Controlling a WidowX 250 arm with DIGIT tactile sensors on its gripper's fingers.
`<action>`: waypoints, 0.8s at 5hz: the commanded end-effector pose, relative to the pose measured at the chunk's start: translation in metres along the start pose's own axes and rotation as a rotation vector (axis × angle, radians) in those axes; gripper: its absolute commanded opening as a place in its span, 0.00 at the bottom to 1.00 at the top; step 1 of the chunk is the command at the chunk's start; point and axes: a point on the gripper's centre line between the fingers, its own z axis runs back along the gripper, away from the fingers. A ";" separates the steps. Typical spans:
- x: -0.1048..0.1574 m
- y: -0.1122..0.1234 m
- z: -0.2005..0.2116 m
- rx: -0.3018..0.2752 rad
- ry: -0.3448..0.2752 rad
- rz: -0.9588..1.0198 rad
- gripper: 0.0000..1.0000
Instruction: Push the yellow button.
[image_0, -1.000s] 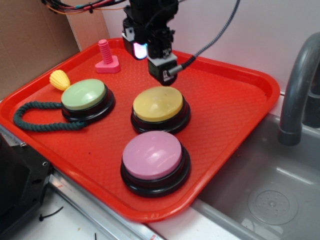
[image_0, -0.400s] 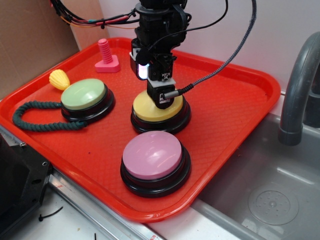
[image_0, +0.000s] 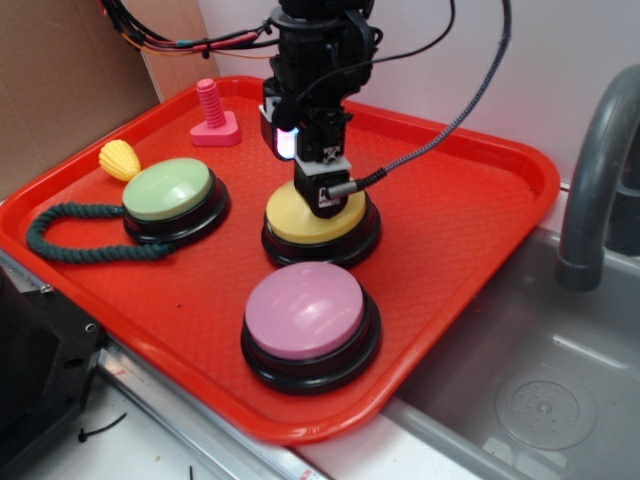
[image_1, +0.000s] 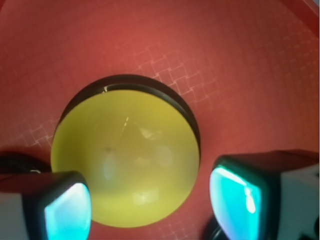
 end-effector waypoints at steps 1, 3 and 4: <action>0.016 -0.016 -0.015 -0.037 -0.020 -0.027 1.00; 0.010 -0.011 0.026 0.024 -0.011 -0.013 1.00; 0.002 -0.003 0.052 0.025 -0.004 0.021 1.00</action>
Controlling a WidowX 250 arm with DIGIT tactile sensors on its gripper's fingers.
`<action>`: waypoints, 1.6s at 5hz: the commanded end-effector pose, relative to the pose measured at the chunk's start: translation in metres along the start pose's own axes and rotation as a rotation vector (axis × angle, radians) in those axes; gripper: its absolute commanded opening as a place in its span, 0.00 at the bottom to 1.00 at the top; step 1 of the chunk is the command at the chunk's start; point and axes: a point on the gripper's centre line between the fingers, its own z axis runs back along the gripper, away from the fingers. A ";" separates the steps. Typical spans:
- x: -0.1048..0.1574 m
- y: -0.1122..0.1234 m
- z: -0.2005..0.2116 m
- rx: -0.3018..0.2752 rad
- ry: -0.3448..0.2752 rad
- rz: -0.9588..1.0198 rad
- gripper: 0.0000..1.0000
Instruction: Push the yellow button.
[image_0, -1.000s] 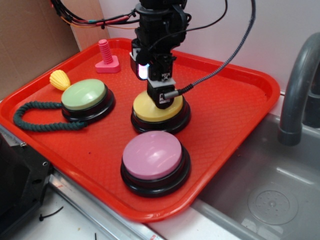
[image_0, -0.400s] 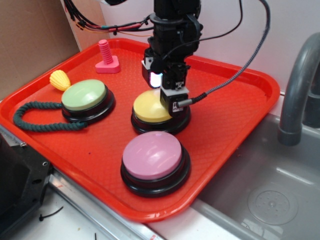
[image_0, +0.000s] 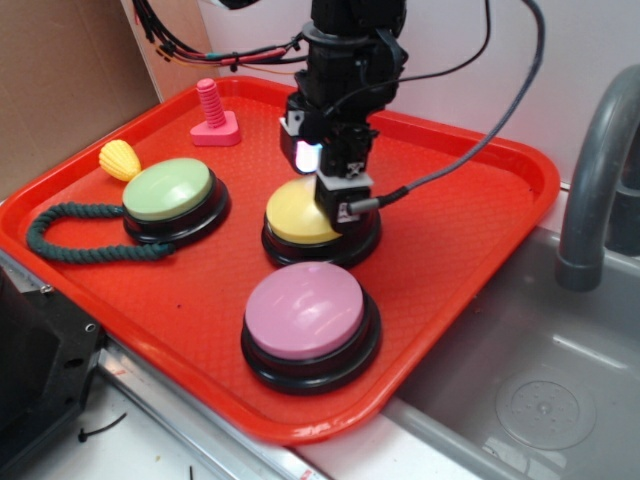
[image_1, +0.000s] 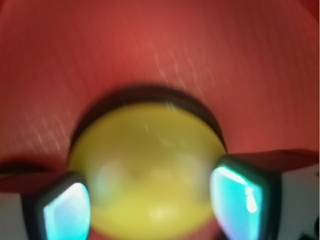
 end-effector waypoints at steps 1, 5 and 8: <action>-0.014 0.009 0.061 0.034 -0.117 0.043 1.00; -0.041 0.004 0.082 0.024 -0.144 0.083 1.00; -0.057 0.003 0.098 0.023 -0.137 0.128 1.00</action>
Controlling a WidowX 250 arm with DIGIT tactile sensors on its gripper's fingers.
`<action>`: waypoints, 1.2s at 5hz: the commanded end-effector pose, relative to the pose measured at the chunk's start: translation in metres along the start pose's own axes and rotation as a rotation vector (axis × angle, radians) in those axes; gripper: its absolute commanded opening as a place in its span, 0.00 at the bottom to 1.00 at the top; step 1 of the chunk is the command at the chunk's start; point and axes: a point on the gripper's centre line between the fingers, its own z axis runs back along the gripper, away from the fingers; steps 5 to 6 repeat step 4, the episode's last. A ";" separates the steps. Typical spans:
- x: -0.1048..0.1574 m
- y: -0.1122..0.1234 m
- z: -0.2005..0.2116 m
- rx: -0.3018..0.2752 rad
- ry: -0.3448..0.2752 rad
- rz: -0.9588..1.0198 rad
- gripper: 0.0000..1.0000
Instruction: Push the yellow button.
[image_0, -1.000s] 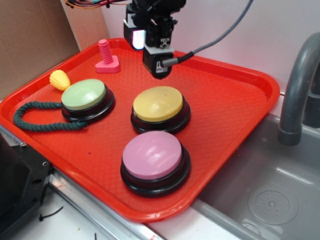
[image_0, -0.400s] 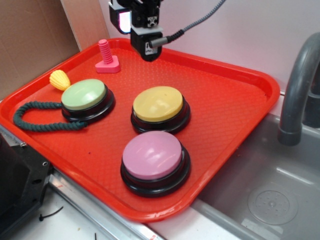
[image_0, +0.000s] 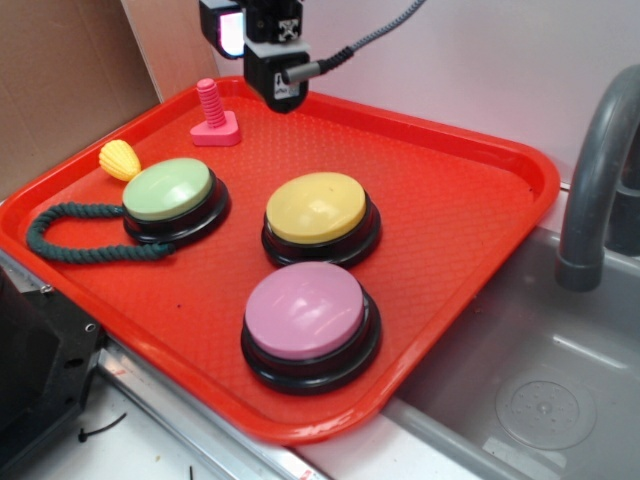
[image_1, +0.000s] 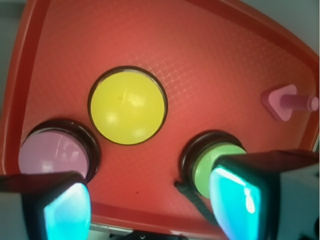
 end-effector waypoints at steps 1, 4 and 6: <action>-0.016 -0.004 0.029 -0.006 -0.080 0.031 1.00; -0.030 -0.004 0.044 0.009 -0.131 0.036 1.00; -0.030 -0.004 0.044 0.009 -0.131 0.036 1.00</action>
